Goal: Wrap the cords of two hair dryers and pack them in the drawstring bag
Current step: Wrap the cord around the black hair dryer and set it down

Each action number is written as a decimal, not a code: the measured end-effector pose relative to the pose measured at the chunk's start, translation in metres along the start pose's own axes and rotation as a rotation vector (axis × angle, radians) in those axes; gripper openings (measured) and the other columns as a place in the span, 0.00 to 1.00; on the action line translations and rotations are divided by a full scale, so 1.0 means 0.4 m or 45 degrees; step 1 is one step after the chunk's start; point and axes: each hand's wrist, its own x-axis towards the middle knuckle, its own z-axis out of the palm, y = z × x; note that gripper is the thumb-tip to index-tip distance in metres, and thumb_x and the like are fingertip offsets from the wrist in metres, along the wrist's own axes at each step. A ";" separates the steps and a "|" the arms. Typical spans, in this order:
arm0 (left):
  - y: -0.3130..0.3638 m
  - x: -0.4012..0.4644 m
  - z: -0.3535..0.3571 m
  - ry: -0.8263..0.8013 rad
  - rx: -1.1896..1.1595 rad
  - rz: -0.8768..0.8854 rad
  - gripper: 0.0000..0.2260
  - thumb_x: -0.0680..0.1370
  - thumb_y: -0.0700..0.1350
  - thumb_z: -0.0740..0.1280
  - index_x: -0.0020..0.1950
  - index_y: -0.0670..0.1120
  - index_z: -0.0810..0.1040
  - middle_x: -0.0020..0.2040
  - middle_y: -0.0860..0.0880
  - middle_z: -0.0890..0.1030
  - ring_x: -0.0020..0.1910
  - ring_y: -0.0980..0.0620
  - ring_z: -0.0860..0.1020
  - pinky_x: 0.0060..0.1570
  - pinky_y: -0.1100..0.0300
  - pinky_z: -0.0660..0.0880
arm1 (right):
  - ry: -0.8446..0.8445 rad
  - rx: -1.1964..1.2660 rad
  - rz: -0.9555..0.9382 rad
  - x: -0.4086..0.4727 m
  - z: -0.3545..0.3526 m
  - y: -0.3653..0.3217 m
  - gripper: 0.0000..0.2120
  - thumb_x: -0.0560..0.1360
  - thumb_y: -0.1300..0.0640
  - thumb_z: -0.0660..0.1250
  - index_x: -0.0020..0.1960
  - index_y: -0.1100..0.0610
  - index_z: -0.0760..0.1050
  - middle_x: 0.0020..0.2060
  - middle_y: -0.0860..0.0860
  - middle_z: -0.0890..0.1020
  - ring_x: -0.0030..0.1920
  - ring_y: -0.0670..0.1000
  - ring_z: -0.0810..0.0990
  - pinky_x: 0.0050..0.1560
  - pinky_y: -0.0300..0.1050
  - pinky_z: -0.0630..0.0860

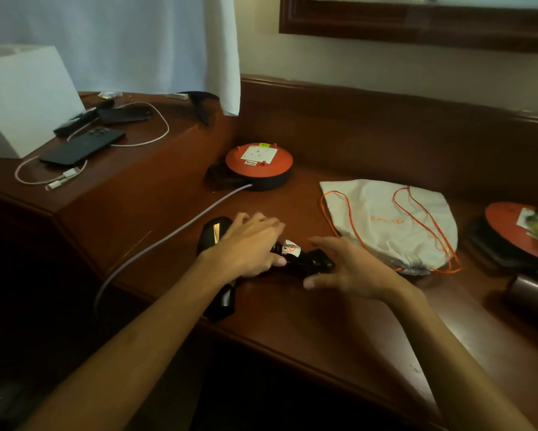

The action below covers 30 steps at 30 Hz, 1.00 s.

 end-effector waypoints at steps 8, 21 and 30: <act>-0.021 -0.181 0.137 0.339 -0.513 -0.637 0.41 0.81 0.62 0.60 0.83 0.49 0.37 0.84 0.43 0.42 0.82 0.40 0.52 0.75 0.45 0.60 | 0.117 0.071 -0.128 0.046 0.043 -0.052 0.18 0.81 0.52 0.66 0.71 0.49 0.76 0.64 0.46 0.81 0.58 0.43 0.80 0.59 0.41 0.77; -0.153 0.080 0.114 0.434 -0.254 -0.091 0.27 0.85 0.47 0.60 0.83 0.54 0.54 0.83 0.46 0.57 0.82 0.46 0.55 0.78 0.46 0.55 | 0.254 -0.215 0.185 -0.073 0.225 -0.217 0.29 0.82 0.37 0.52 0.67 0.59 0.72 0.60 0.54 0.74 0.60 0.55 0.69 0.61 0.50 0.71; 0.116 -0.006 0.132 0.334 -0.562 -0.340 0.37 0.80 0.65 0.62 0.83 0.48 0.55 0.83 0.44 0.52 0.82 0.44 0.52 0.76 0.46 0.58 | 0.270 -0.200 -0.124 0.208 -0.039 -0.105 0.27 0.82 0.49 0.63 0.79 0.48 0.61 0.78 0.53 0.64 0.78 0.58 0.62 0.74 0.57 0.61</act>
